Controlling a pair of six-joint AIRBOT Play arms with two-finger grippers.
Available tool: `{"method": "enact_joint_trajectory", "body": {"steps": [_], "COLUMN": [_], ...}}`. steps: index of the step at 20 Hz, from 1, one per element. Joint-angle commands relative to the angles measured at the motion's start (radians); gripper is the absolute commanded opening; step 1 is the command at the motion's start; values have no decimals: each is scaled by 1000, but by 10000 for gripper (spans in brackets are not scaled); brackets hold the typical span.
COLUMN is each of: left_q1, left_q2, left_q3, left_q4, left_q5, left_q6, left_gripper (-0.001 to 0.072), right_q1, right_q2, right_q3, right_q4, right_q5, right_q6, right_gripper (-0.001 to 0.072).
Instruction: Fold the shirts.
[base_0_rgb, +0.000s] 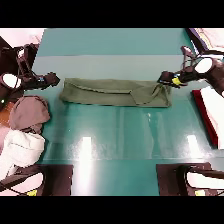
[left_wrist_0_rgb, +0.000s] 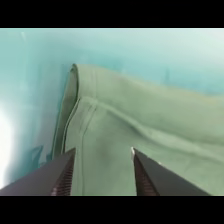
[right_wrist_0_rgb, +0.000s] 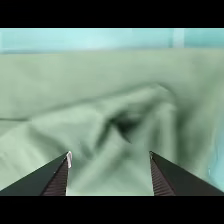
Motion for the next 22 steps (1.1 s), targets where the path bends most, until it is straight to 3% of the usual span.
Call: {"method": "enact_joint_trajectory", "body": {"steps": [1, 3, 6, 14, 20, 22], "left_q1": [8, 8, 8, -76, -203, -215], "left_q2": [-2, -2, -2, -2, -2, -2], "left_q3": [24, 24, 23, 23, 23, 23], "left_q4": [19, 15, 5, -68, -71, -77], "left_q5": [-179, -277, -339, -393, -328, -322], "left_q6": [27, 28, 27, 26, 6, -9], "left_gripper": [428, 428, 427, 427, 427, 428], "right_q1": [-127, -237, -361, -383, -328, -303], "right_q2": [21, 5, -65, -281, -351, -360], "right_q3": [0, 0, 0, 1, 2, 1], "right_q4": [25, 141, 298, 516, 571, 570], "right_q5": [209, 328, 387, 338, 239, 198], "right_q6": [-105, -213, -281, -449, -498, -501], "right_gripper": [562, 566, 688, 688, 653, 541]}}
